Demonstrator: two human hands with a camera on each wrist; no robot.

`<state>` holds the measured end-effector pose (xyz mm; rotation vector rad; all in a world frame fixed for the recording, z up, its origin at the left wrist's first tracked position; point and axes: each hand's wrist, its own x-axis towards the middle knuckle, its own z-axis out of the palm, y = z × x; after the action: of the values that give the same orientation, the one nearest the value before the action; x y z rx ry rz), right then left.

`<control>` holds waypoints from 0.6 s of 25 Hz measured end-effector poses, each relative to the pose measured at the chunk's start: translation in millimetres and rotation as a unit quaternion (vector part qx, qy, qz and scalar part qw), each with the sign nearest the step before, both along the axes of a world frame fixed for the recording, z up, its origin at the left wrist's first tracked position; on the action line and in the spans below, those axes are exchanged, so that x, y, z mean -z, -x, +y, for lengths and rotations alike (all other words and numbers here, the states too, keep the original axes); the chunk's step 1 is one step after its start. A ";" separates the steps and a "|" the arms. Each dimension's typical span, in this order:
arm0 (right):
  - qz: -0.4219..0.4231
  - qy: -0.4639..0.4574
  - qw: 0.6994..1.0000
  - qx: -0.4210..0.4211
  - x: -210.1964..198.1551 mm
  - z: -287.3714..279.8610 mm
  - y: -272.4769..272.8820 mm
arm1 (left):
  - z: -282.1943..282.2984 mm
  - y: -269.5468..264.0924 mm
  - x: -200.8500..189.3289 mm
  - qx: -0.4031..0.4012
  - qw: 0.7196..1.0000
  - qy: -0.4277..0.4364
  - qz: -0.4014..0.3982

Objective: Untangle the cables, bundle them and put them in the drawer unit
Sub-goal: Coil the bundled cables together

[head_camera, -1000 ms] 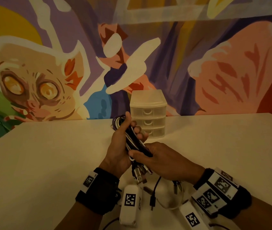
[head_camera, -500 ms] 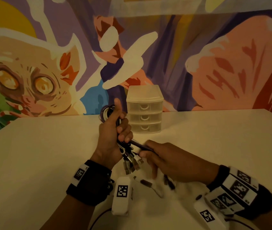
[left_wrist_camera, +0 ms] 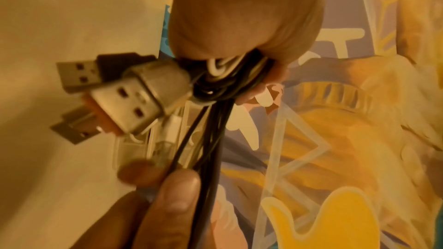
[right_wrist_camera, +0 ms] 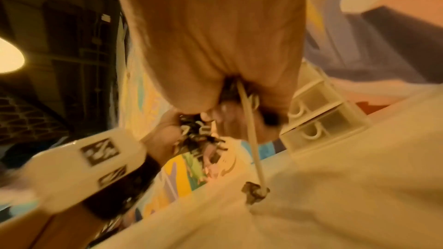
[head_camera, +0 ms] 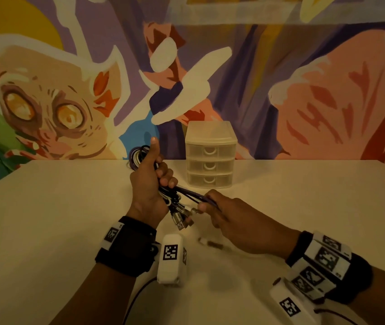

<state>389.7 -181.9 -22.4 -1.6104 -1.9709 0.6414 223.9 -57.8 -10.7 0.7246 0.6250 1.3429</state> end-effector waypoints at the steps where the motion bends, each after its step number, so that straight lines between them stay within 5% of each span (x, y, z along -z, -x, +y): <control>1: -0.079 -0.031 0.996 0.002 -0.2 -1.0 5.6 | 0.8 0.6 0.3 -0.008 1.000 0.008 0.002; 5: -0.380 -0.118 0.917 0.030 11.5 -2.4 24.8 | -4.1 -2.4 -1.0 -0.052 0.998 0.027 0.035; 8: -0.452 -0.151 0.879 0.023 7.2 -7.6 38.7 | -17.1 -15.9 1.7 -0.085 0.990 0.004 0.110; 10: -0.466 -0.096 0.879 -0.038 -13.0 -12.1 45.5 | -21.4 -17.8 2.1 -0.099 0.983 -0.022 0.150; 15: -0.478 -0.171 0.861 0.039 -0.4 -14.0 48.6 | -11.5 -5.7 -4.3 -0.143 0.973 -0.007 0.182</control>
<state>341.1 -195.9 -22.0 -1.9313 -2.4261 -0.6804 229.6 -69.3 -6.3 0.9282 1.0448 1.4901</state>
